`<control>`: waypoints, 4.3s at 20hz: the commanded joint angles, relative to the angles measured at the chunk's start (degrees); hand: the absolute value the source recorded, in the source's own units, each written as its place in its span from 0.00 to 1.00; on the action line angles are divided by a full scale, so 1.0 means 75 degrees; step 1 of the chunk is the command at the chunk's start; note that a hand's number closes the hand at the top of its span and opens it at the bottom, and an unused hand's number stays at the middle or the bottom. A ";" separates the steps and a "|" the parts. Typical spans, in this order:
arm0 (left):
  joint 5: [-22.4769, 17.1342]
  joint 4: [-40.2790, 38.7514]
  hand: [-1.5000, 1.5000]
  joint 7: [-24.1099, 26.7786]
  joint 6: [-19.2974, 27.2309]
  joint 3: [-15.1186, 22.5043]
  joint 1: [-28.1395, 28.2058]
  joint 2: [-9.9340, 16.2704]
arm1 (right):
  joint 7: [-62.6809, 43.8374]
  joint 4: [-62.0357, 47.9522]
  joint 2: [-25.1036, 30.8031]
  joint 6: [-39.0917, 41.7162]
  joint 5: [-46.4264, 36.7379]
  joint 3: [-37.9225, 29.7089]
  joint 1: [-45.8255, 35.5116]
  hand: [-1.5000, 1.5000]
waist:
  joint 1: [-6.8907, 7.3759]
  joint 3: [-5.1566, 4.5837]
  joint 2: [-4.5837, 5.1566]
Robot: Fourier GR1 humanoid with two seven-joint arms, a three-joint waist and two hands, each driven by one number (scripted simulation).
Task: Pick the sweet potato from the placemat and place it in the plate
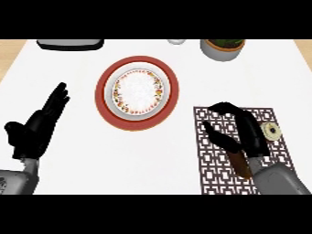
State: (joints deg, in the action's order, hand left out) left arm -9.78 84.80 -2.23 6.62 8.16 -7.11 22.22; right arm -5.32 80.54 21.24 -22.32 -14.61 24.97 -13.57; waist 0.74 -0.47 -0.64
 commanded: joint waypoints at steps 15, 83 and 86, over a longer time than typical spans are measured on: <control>0.0005 -0.1407 0.50 0.1292 -0.0382 -0.0585 0.0312 -0.0304 | -0.0427 0.0900 -0.1574 -0.3982 -0.6705 0.0829 0.3584 0.00 | -0.0313 0.0034 0.0069; 0.0916 -0.0640 0.50 0.0959 -0.1179 -0.1527 0.0692 -0.1164 | -0.7719 0.2467 -0.2816 -0.0184 -0.9540 0.1766 0.4630 1.00 | -0.0188 0.0063 0.0033; 0.1034 -0.1148 0.50 0.1366 -0.1328 -0.1563 0.0584 -0.1084 | -0.8567 0.3270 -0.2824 0.0265 -1.0131 0.2814 0.4425 1.00 | -0.0180 0.0055 0.0064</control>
State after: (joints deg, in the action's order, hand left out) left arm -2.55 78.25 6.52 -2.75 -3.40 -2.23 13.89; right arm -59.19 100.90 1.04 -17.00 -84.67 36.64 17.71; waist -0.69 -0.40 -0.49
